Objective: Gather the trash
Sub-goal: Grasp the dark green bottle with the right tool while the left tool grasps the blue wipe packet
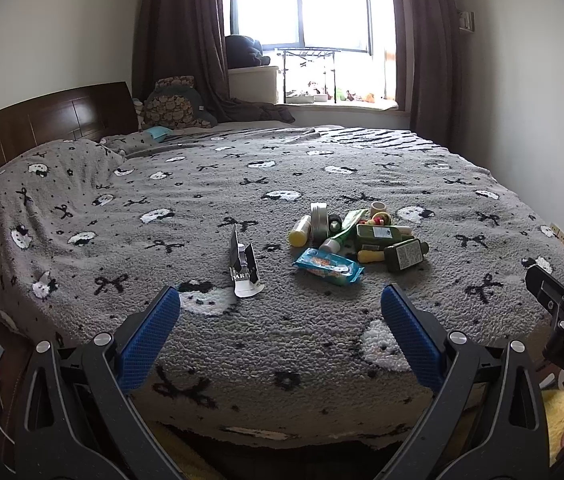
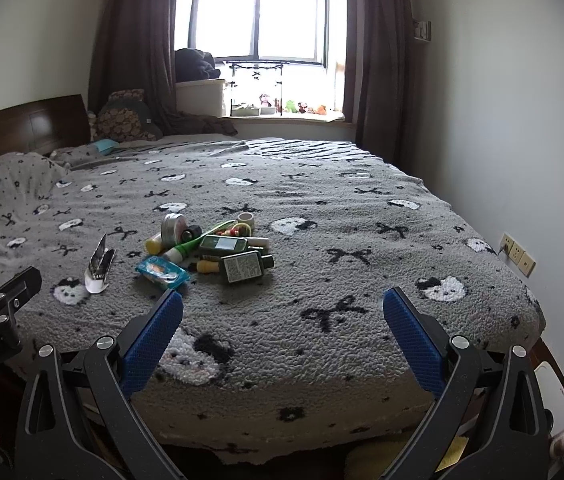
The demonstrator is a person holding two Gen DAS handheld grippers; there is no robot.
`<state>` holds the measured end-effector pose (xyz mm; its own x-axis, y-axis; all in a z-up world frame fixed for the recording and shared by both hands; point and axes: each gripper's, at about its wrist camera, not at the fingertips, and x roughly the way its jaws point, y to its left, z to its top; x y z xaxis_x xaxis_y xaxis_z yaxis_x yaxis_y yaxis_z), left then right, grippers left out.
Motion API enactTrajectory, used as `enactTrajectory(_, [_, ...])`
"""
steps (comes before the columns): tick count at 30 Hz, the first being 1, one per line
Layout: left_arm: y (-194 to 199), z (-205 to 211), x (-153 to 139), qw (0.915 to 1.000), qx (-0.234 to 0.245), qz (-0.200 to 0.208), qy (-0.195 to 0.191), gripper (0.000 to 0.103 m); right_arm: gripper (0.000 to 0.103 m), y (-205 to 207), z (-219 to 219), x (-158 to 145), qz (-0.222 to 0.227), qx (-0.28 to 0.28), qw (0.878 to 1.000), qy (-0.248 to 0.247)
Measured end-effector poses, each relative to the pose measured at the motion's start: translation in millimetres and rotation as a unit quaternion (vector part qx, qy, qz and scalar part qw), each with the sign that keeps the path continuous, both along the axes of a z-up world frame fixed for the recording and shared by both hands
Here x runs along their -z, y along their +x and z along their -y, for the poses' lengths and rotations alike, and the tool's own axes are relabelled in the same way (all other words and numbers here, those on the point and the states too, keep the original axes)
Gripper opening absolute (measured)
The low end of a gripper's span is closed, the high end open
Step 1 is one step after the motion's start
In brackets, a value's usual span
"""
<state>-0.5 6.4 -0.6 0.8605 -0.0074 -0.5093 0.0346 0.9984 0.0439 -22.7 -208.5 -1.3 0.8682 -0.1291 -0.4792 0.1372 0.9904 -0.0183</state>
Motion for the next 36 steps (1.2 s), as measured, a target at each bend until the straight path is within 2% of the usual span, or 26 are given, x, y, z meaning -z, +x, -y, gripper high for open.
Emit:
enactTrajectory(13, [42,-18,59,0.9979,0.001,-0.065,0.007,0.095,0.1,45,8,54,-0.07,-0.028,0.996,0.05])
enactTrajectory(19, [70,-24,78,0.9964,0.006,-0.084,-0.001,0.095,0.1,77,14,75,-0.086,-0.034,0.995,0.047])
enactTrajectory(25, [101,-9,96,0.9933,0.031,-0.111,0.005,0.095,0.1,123,18,90,-0.111,-0.08,0.988,0.077])
enactTrajectory(30, [123,0,108,0.9901,0.047,-0.132,-0.006,0.095,0.1,163,21,101,-0.132,-0.088,0.983,0.095])
enactTrajectory(36, [142,9,115,0.9887,0.058,-0.138,-0.003,0.095,0.096,205,14,114,-0.157,-0.109,0.978,0.088])
